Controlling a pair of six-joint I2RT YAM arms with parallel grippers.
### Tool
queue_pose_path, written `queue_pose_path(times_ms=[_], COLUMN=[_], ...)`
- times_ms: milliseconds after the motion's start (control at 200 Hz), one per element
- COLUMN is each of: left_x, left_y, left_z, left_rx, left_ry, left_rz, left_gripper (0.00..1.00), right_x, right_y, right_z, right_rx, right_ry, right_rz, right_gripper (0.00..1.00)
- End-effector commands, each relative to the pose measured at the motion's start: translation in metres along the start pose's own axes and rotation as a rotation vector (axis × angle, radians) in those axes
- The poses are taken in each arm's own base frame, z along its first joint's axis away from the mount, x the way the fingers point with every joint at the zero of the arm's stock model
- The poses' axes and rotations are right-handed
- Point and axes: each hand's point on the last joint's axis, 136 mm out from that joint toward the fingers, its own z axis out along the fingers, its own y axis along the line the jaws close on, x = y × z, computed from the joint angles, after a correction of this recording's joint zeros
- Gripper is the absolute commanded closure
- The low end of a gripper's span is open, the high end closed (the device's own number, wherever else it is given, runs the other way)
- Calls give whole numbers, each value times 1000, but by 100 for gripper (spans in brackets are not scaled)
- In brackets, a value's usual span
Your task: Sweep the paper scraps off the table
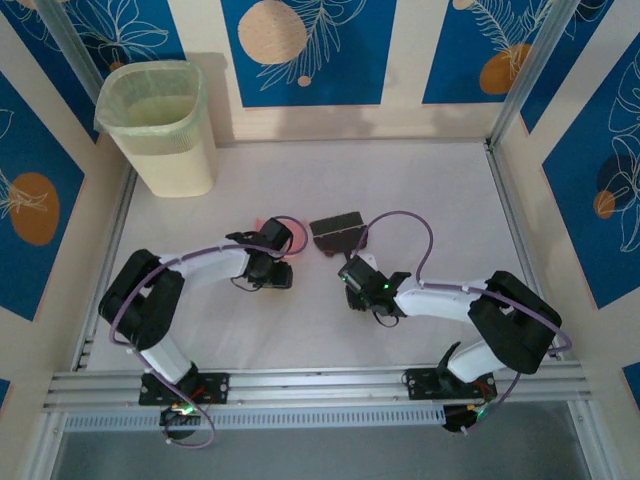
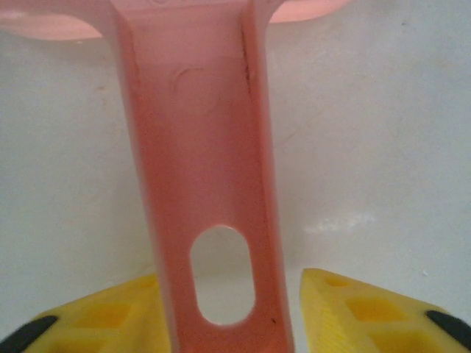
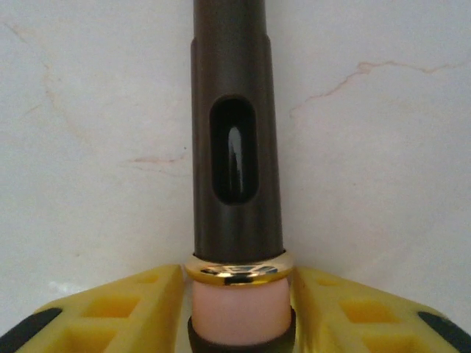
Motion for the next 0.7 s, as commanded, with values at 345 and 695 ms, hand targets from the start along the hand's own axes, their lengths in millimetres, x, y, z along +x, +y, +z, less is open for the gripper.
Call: queue_pose_path(times_ms=[345, 695], left_x=[-21, -32], left_y=[-19, 38], left_z=[-89, -177], left_rx=[166, 65], left_ry=[-309, -728], left_rz=[29, -125], left_gripper=[21, 0], right_x=[-23, -25], right_y=[-12, -68], right_z=[-55, -90], right_rx=[-123, -103], right_ry=[-258, -432], right_rz=[126, 357], right_gripper=[20, 15])
